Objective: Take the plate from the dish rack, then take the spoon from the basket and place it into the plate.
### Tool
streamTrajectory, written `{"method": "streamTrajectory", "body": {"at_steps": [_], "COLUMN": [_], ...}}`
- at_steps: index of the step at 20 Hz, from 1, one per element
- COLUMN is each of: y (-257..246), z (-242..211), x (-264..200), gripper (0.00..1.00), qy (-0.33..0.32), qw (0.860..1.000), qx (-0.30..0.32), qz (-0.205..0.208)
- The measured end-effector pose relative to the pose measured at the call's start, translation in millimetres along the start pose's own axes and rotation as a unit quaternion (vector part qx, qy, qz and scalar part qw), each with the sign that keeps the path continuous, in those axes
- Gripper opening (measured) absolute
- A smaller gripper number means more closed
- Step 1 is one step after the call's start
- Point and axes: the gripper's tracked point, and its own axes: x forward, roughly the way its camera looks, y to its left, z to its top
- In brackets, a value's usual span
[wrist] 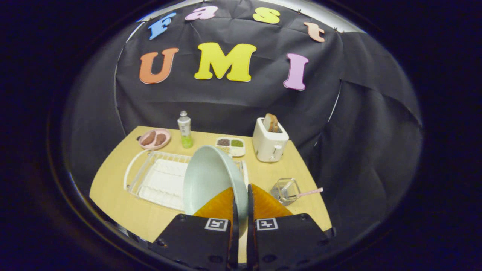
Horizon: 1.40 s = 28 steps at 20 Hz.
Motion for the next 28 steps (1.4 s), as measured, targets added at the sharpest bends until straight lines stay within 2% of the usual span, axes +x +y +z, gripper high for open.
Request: {"method": "streamTrajectory", "body": {"at_steps": [5,10,13,19,23,26,28], "y": [5.6,20.6,16.3,5.5,8.5,5.9,0.3], "z": [-88.8,-159.6,-194.3,-224.7,-247.7,-255.3,-254.2], "x": [10.5,20.9,40.6,69.8,87.2,96.1,95.4], "gripper": [0.14,0.14,0.14,0.15,0.17,0.19,0.24], "qy": [0.012,0.04,0.061,0.073,0.102,0.104,0.088], "qw": [0.996,0.991,0.992,0.981,0.961,0.96,0.967], "qx": [0.067,0.077,0.062,0.11,0.167,0.17,0.157], "qz": [0.058,0.101,0.093,0.144,0.194,0.197,0.183]}}
